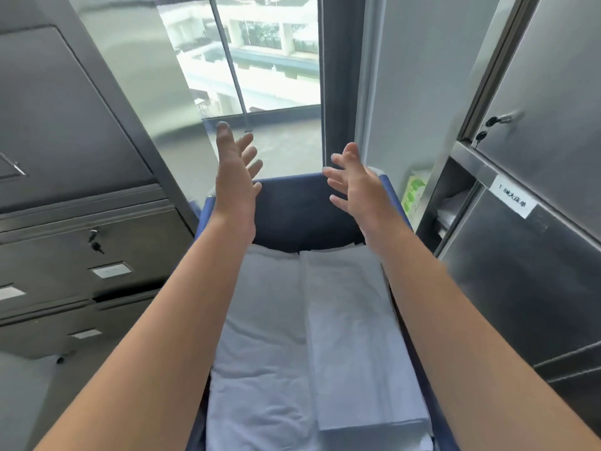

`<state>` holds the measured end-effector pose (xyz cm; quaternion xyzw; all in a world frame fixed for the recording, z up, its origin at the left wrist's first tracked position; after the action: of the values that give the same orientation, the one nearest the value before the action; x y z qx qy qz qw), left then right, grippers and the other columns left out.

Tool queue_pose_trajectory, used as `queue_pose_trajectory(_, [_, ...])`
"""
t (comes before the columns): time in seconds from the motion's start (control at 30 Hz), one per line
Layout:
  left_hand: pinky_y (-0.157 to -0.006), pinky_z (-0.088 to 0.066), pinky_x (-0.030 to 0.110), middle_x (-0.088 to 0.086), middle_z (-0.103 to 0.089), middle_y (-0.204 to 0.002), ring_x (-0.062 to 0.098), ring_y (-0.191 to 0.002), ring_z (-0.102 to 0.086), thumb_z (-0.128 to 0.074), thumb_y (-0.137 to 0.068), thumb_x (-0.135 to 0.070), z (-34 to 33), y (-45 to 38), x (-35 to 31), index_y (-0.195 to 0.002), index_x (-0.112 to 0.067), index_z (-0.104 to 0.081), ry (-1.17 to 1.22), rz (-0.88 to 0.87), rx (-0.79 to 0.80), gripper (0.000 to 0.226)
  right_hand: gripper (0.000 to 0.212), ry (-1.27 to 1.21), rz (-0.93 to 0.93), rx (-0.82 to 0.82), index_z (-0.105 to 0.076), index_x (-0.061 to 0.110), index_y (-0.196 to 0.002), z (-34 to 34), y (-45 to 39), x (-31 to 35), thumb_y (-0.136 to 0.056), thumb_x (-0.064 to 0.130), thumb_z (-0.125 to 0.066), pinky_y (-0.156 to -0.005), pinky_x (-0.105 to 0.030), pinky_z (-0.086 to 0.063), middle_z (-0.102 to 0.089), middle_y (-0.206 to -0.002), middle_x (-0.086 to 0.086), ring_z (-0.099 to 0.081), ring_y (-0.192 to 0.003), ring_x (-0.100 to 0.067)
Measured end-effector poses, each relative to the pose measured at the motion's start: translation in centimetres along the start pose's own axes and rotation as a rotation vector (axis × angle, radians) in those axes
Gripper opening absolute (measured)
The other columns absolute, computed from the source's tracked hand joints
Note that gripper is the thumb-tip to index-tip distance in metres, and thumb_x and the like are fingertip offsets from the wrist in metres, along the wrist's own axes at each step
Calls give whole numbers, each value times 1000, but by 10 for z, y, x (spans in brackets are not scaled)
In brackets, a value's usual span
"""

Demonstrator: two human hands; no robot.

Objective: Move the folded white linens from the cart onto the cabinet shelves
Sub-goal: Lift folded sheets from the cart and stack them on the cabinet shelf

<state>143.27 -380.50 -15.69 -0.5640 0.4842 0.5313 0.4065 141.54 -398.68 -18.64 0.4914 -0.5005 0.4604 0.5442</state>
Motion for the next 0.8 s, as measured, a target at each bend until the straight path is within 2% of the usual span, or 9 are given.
queue_pose_trajectory(0.2, [-110, -35, 45, 0, -47, -150, 16, -129, -51, -16, -100, -66, 23, 23, -57, -145, -29, -47, 35, -56, 119, 66, 65, -81, 91, -21, -35, 17, -153, -40, 43, 67, -102, 58, -25, -115, -38, -37, -52, -145, -3, -47, -134, -15])
queue_pose_trajectory(0.4, [-118, -29, 51, 1, -43, -153, 18, -135, -47, -16, -100, -67, 38, 51, -98, -148, -29, -43, 62, -116, 208, 67, 64, 0, 192, -56, -36, 21, -152, -64, 83, 114, -102, 58, -23, -115, -39, -37, -52, -146, -1, -49, -132, -16])
queue_pose_trajectory(0.53, [-119, -27, 53, 1, -40, -156, 19, -138, -44, -16, -100, -65, 36, 72, -120, -149, -29, -41, 79, -153, 276, 66, 64, 21, 242, -113, -38, 22, -151, -59, 108, 137, -101, 59, -22, -110, -32, -39, -53, -145, 2, -50, -128, -10])
queue_pose_trajectory(0.67, [-119, -27, 52, -1, -39, -156, 18, -140, -43, -17, -101, -64, 28, 92, -135, -150, -29, -40, 95, -175, 336, 65, 66, 30, 284, -164, -40, 22, -150, -48, 133, 156, -100, 60, -21, -117, -44, -34, -49, -149, 1, -44, -138, -15])
queue_pose_trajectory(0.8, [-120, -26, 50, -3, -38, -157, 17, -140, -42, -18, -101, -62, 14, 115, -145, -151, -30, -38, 87, -207, 413, 63, 68, 6, 307, -221, -41, 23, -149, -34, 154, 165, -97, 63, -22, -118, -45, -32, -46, -151, 2, -42, -140, -14])
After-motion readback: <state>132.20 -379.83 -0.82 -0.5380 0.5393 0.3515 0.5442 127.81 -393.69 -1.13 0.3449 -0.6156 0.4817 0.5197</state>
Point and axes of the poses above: each hand's wrist, its own y-axis away from the middle knuckle, its own z-axis out of the back of the hand, x = y × z, the point moved 8 cm from there along -y, towards the middle knuckle
